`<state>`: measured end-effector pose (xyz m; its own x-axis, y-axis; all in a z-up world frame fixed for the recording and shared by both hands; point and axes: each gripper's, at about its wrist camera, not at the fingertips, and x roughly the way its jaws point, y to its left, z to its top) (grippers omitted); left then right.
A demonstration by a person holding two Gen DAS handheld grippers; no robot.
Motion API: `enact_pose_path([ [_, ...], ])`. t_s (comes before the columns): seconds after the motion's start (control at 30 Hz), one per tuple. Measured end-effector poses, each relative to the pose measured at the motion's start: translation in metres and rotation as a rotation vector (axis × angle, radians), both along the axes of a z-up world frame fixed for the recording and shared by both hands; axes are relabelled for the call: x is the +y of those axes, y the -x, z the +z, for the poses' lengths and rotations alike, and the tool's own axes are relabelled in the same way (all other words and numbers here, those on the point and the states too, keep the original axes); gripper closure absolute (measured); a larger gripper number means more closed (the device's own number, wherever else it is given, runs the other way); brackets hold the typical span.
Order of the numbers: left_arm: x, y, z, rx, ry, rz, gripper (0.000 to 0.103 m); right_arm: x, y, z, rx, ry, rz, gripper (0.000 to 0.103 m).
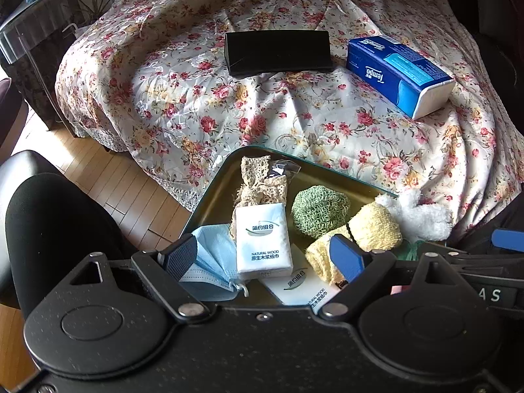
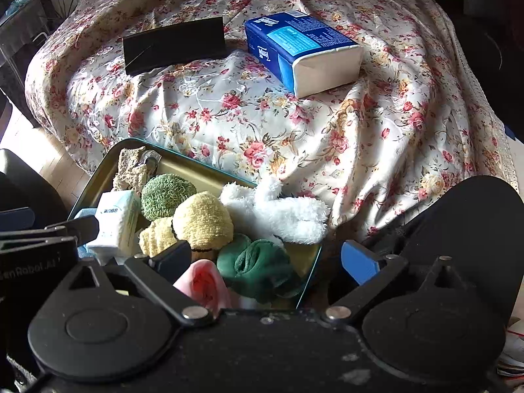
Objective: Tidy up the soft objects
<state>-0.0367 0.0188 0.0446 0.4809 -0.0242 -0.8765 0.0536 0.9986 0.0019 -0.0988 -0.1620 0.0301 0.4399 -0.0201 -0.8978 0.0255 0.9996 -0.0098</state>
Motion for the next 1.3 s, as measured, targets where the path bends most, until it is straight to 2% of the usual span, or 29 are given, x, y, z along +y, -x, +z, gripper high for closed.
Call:
enact_pose_path([
  [0.13,-0.004,0.002,0.000,0.008,-0.014,-0.002,0.018,-0.002,0.000,0.001,-0.004,0.000,-0.020,0.001],
  [0.67,-0.011,0.002,-0.008,0.083,-0.039,0.003,0.016,-0.007,-0.005,-0.010,0.031,-0.019,-0.062,0.001],
  [1.3,-0.011,0.000,-0.011,0.092,-0.034,-0.004,0.017,-0.008,-0.007,-0.014,0.055,-0.021,-0.078,0.001],
])
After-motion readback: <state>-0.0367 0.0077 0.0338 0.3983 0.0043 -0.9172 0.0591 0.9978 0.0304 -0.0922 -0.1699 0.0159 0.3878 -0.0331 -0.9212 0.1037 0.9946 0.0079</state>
